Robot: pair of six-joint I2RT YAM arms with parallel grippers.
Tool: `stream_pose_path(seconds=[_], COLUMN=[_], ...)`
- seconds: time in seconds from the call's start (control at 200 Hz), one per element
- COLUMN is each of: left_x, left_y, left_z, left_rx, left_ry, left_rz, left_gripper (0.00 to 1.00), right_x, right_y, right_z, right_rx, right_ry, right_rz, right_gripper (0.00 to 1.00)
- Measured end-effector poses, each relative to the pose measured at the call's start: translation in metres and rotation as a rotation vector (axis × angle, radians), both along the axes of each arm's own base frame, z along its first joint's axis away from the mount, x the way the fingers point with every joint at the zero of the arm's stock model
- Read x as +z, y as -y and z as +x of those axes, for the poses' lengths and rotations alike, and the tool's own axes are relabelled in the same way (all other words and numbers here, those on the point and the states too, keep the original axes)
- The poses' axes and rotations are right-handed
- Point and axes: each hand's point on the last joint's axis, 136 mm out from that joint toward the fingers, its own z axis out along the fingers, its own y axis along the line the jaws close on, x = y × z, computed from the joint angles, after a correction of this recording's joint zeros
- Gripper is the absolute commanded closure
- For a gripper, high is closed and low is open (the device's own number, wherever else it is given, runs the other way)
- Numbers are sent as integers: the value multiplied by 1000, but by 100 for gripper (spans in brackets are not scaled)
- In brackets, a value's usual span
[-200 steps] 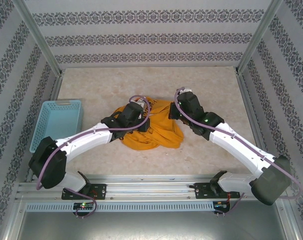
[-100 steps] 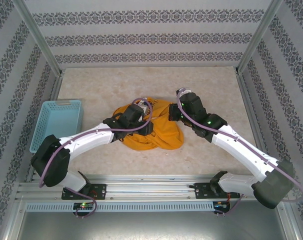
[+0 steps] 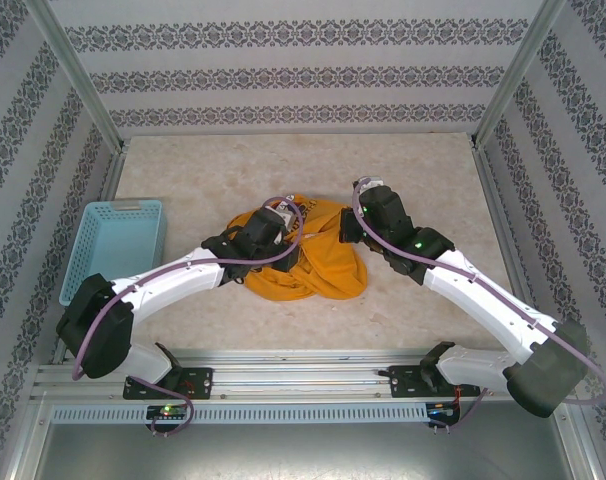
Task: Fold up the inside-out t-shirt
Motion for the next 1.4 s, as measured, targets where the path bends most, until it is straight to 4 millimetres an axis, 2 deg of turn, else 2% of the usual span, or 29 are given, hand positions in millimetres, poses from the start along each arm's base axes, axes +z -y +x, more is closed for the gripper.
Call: stream_pose_path(seconds=[0.06, 0.195, 0.245, 0.29, 0.355, 0.425, 0.455, 0.5, 0.56, 0.6, 0.625, 0.659, 0.689, 0.729, 0.759, 0.784, 0.844, 0.894, 0.934, 0.969, 1.019, 1.064, 1.109, 1.204, 1.289, 1.344, 1.399], left_x=[0, 4, 14, 29, 73, 145, 179, 230, 281, 299, 312, 320, 319, 305, 287, 263, 204, 137, 86, 50, 21, 17, 28, 64, 91, 101, 104], left_y=[-1, -5, -6, -6, -7, -10, -13, -20, -32, -37, -43, -45, -44, -39, -33, -27, -15, -7, -7, -10, -14, -14, -8, 4, 12, 14, 15], left_z=[0, 3, 7, 12, 28, 44, 44, 34, 12, 2, -5, -7, -6, 1, 11, 22, 41, 51, 48, 40, 24, 15, 13, 13, 16, 19, 21], left_rx=[-3, 3, -2, -2, 6, 28, 33, 32, 18, 14, 17, 19, 19, 19, 22, 26, 28, 29, 31, 27, 16, 4, -15, -51, -67, -62, -53], left_ry=[4, 14, 23, 40, 111, 247, 313, 421, 532, 573, 603, 625, 625, 592, 551, 496, 364, 219, 100, 7, -89, -127, -123, -64, -10, 10, 15], left_rz=[11, 38, 52, 60, 43, -40, -89, -181, -281, -316, -338, -354, -355, -339, -316, -287, -222, -148, -89, -48, -19, -27, -73, -178, -248, -274, -285], left_gripper=[87, 96, 100, 100, 100, 100, 100, 99, 99, 99, 100, 100, 100, 100, 100, 100, 100, 100, 100, 100, 100, 100, 100, 100, 100, 100, 100], right_x=[0, -1, 0, 7, 29, 69, 95, 132, 174, 195, 203, 211, 213, 207, 195, 180, 128, 77, 37, 3, -30, -44, -48, -38, -26, -19, -17], right_y=[-1, 2, 8, 16, 30, 41, 43, 46, 52, 58, 63, 68, 70, 68, 66, 64, 56, 48, 44, 43, 45, 48, 53, 62, 59, 52, 44], right_z=[-1, -1, 1, 4, 12, 16, 15, 9, -7, -19, -25, -31, -33, -30, -25, -17, 5, 21, 29, 32, 34, 38, 45, 72, 101, 118, 126], right_rx=[6, 8, 0, -15, -42, -63, -65, -63, -55, -59, -64, -71, -72, -73, -77, -82, -89, -87, -83, -81, -83, -93, -108, -144, -153, -142, -119], right_ry=[2, 6, 4, 8, 43, 123, 178, 262, 370, 429, 452, 481, 494, 489, 466, 434, 318, 202, 108, 26, -65, -105, -124, -121, -105, -99, -92], right_rz=[-4, -32, -54, -70, -87, -78, -55, -14, 52, 88, 101, 119, 127, 125, 112, 94, 32, -20, -62, -97, -132, -142, -136, -105, -76, -55, -42], right_gripper=[100, 100, 100, 100, 100, 100, 100, 100, 100, 100, 100, 100, 100, 100, 100, 100, 100, 100, 100, 100, 100, 100, 100, 100, 99, 77, 57])
